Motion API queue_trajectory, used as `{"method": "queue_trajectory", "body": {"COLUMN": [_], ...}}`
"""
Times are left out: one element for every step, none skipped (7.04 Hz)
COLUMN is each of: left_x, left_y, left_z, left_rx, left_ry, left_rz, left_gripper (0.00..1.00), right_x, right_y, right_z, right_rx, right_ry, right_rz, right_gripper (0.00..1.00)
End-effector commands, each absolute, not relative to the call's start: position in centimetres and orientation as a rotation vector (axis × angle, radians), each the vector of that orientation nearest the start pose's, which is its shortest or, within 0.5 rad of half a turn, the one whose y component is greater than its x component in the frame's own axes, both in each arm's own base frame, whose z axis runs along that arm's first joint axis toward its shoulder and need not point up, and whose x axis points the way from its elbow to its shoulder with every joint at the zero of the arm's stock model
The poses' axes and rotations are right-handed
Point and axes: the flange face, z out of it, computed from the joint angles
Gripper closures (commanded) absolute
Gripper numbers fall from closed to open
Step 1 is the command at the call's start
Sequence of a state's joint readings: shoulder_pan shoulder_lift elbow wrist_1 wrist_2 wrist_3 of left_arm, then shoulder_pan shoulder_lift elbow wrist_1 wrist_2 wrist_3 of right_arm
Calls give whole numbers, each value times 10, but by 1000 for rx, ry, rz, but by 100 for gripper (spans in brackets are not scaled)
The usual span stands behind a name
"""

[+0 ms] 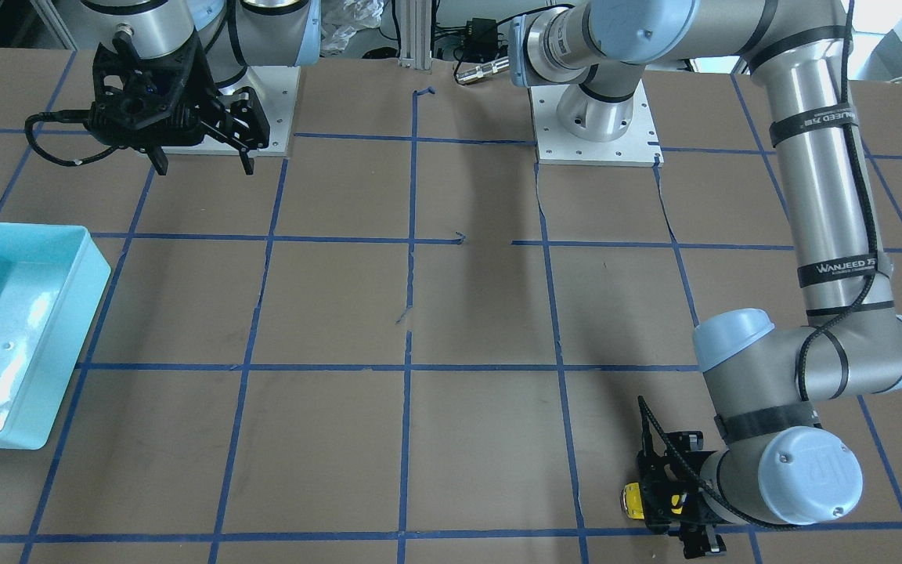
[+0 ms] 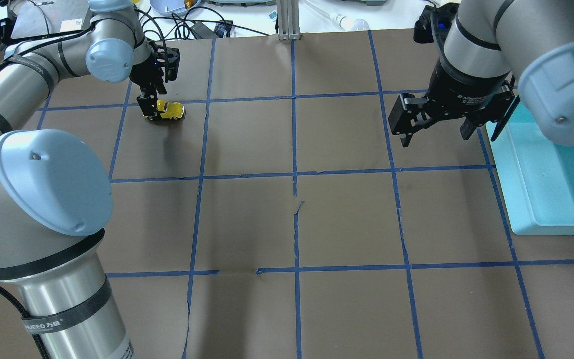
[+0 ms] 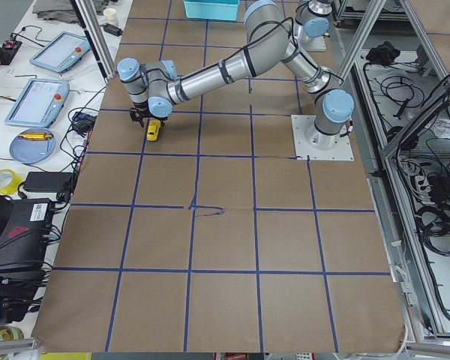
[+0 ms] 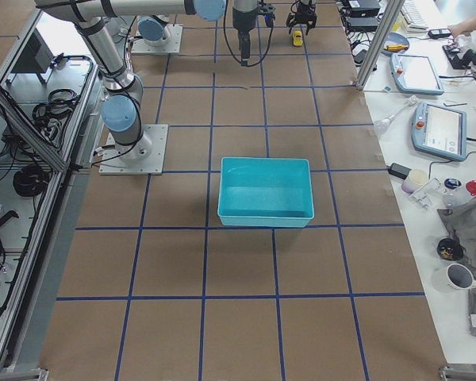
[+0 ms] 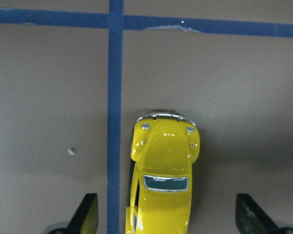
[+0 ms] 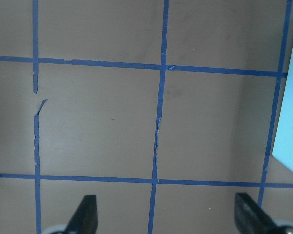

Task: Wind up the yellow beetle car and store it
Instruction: 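Close the left gripper on the yellow car's body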

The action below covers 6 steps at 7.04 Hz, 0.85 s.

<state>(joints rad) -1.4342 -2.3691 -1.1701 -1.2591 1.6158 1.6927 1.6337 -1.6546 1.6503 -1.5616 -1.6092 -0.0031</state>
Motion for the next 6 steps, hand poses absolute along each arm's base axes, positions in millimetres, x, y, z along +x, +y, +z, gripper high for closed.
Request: {"method": "queue_trajectory", "body": {"left_x": [-25,-25,-25,-25,-25,-25], "left_y": [-768,-767,-767,-767,-768,-768], "left_z": [199,198,197,197,198,198], "left_rx": [2245,2245,2247,2244,2241,2241], "left_ry": [2255,2255,2254,2251,2252,2252], "left_rz": [129,128,127,121,119,119], "left_gripper": [15,21,39,65,85,96], "right_x": [158,158,158,158,158,158], "right_y": [-447,-447,-447,-447,-447,-447], "right_z": [487,487,486,486,486,486], "right_rx": [-105,-105,-129,-132,-132,-132], "right_ry": [3178,3178,3180,3179,3180,3179], "right_rz": [8,8,11,11,11,11], "right_gripper": [0,0,0,0,0,0]}}
